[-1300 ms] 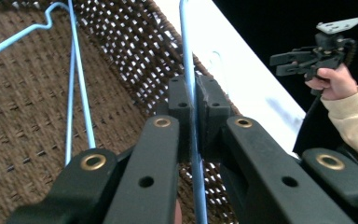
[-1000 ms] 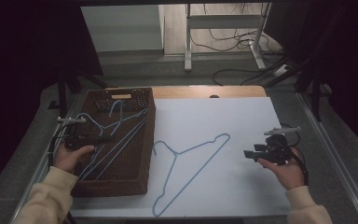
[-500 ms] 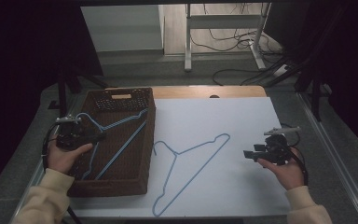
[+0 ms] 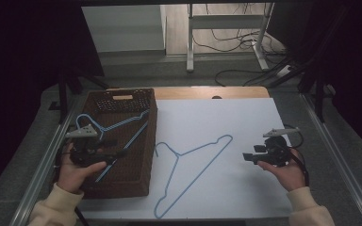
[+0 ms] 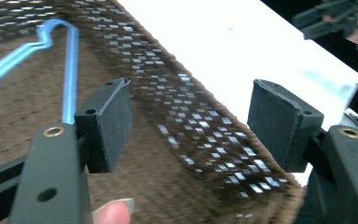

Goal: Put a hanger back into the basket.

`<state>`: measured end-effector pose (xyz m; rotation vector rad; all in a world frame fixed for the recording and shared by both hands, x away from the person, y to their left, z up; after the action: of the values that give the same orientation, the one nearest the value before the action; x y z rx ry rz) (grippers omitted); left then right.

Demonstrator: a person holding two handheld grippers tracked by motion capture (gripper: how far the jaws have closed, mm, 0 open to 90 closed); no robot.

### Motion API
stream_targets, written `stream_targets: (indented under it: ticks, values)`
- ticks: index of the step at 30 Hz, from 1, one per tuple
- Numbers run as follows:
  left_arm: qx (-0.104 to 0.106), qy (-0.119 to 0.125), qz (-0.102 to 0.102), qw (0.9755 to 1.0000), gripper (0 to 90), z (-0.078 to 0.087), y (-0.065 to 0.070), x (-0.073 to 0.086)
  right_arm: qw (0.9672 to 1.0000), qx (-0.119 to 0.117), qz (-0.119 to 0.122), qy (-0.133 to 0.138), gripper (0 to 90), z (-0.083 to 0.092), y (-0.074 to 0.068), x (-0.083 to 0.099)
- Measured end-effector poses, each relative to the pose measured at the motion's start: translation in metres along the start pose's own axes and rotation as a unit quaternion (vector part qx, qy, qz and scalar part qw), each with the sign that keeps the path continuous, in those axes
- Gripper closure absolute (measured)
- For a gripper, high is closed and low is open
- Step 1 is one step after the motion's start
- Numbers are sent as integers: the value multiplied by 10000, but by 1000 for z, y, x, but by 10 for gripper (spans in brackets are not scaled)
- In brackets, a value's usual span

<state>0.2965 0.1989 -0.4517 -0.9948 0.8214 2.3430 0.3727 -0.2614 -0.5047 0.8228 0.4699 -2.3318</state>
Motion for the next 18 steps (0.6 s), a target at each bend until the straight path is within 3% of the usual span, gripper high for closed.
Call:
stream_targets:
  ticks: [8,18]
  values:
    - [153,-83,-120,9998,296,-19,20,6,9993,-167,335,19,317,-4,-12,-2]
    - [152,-138,-173,9996,293,-27,26,10,9986,-210,489,34,310,-6,-19,-3]
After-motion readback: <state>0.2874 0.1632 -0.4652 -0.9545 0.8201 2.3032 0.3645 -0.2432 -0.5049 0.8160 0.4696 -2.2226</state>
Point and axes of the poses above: each handheld gripper's, and its own axes: z roughly backward along the jaws, x roughly out of its underside, y roughly to its right, the point moved 7 cm from there along -z, roughly forward along the jaws, and after that the axes turned 3 degrees about z, right-handed, at the moved point
